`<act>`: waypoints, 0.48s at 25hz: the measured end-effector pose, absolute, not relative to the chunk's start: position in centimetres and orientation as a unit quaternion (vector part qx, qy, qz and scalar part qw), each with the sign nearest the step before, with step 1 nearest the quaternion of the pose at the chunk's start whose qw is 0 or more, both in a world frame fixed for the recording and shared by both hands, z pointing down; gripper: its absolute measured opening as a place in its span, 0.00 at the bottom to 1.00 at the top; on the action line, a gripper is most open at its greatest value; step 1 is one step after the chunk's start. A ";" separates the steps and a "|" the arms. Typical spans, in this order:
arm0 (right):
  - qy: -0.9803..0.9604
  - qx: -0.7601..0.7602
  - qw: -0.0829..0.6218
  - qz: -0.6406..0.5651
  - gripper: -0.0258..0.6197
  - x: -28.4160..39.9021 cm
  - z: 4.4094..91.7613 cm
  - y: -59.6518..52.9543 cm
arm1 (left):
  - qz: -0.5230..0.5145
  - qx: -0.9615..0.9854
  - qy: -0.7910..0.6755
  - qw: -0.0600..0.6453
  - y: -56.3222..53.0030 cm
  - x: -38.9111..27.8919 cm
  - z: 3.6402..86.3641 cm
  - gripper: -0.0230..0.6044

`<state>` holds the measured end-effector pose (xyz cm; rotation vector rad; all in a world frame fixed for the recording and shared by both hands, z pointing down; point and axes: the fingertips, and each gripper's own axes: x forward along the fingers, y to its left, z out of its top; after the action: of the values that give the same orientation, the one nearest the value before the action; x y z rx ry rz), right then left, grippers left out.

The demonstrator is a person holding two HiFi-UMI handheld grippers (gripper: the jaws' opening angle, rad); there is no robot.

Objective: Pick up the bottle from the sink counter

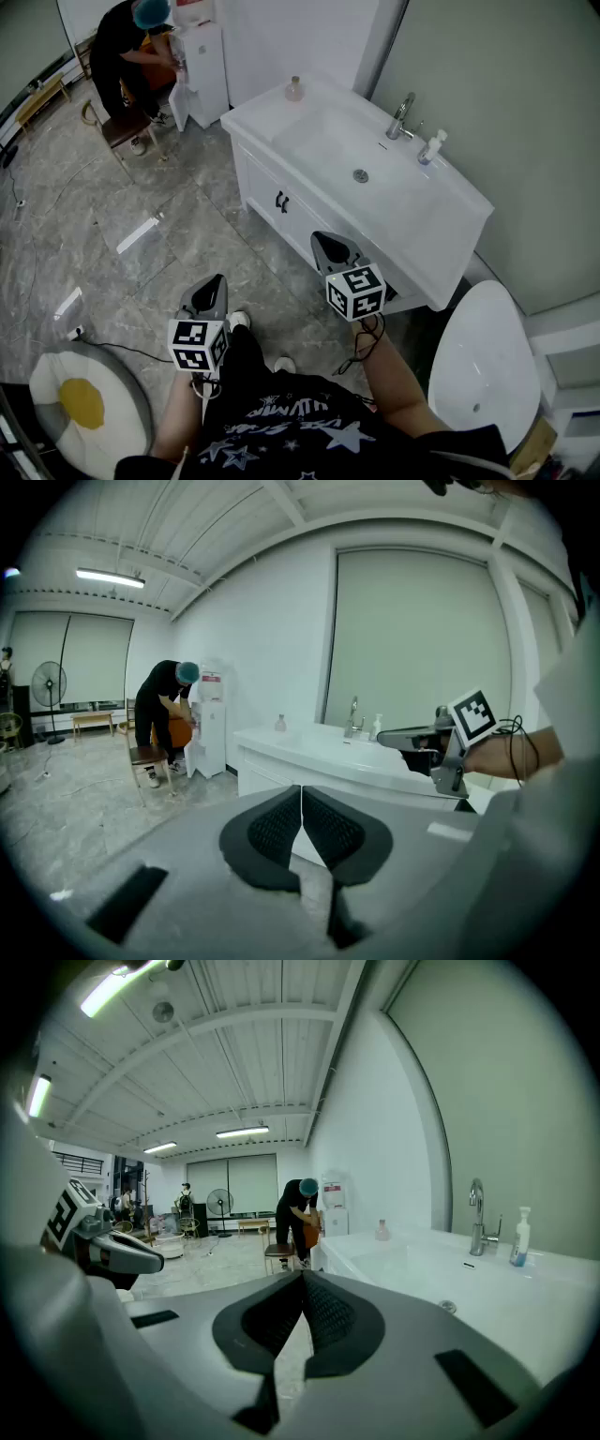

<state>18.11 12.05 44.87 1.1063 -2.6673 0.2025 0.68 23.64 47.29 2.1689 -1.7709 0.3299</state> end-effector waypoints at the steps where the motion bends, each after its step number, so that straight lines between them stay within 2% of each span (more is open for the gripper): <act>1: -0.914 0.380 0.123 0.070 0.04 18.3 45.0 12.2 | 0.114 0.758 -0.622 0.163 23.9 0.7 47.3 0.07; 12: -0.914 0.381 0.122 0.074 0.04 18.0 45.3 13.6 | 0.117 0.753 -0.626 0.166 25.9 0.1 47.7 0.07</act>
<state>18.04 13.64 45.26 1.1119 -2.6666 0.2158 0.15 25.91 47.74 2.1452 -1.7819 0.3332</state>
